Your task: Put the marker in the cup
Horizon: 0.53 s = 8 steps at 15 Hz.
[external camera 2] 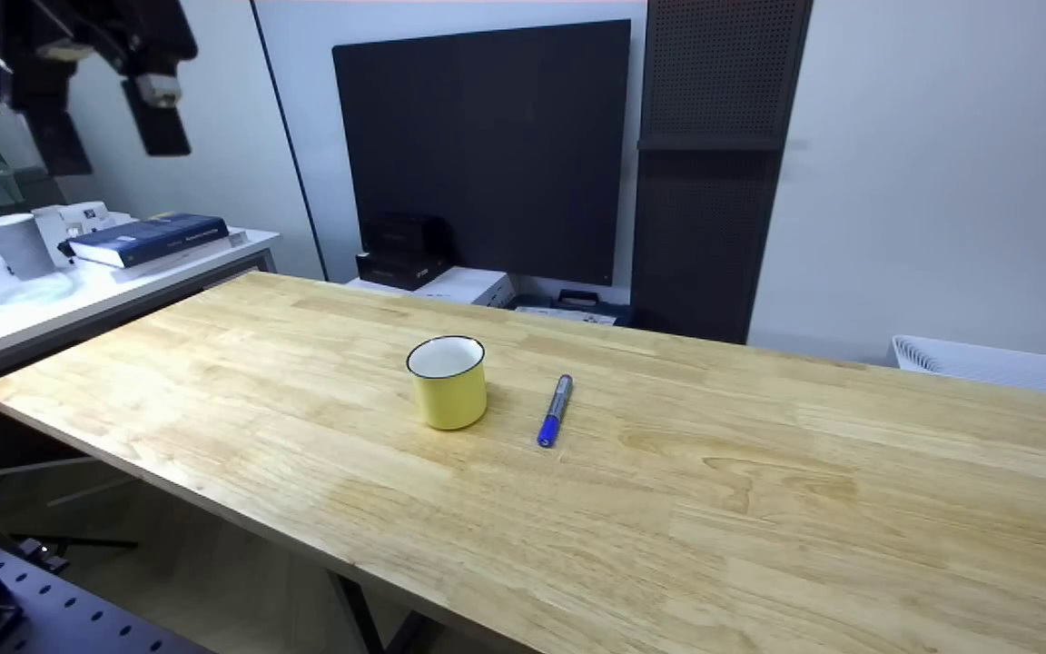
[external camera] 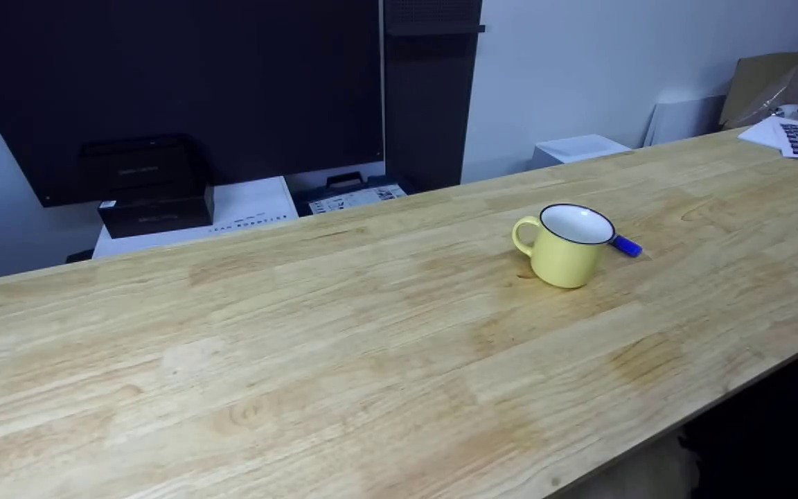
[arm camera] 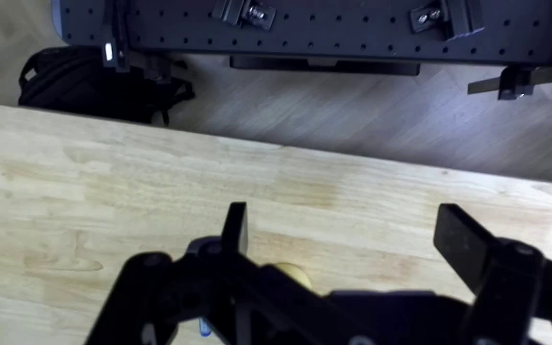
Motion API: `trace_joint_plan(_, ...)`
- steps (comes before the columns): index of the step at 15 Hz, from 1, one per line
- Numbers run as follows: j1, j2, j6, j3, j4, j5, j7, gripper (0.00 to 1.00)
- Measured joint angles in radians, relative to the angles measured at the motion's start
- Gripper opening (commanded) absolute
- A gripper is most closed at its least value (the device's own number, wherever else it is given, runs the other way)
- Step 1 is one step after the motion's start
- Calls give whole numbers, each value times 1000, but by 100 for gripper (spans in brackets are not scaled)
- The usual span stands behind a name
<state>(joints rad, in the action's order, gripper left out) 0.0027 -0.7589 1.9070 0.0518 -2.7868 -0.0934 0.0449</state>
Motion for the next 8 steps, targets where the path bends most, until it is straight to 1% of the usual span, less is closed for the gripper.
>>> trace_joint_plan(2, -34, 55, 127, -16, 27, -81, -17, 100)
trace_joint_plan(5, -110, 196, 373, -48, 97, -186, -26, 100)
trace_joint_plan(7, -144, 313, 505, -78, 162, -202, -47, 100)
trace_joint_plan(8, -146, 374, 550, -102, 199, -189, -76, 100)
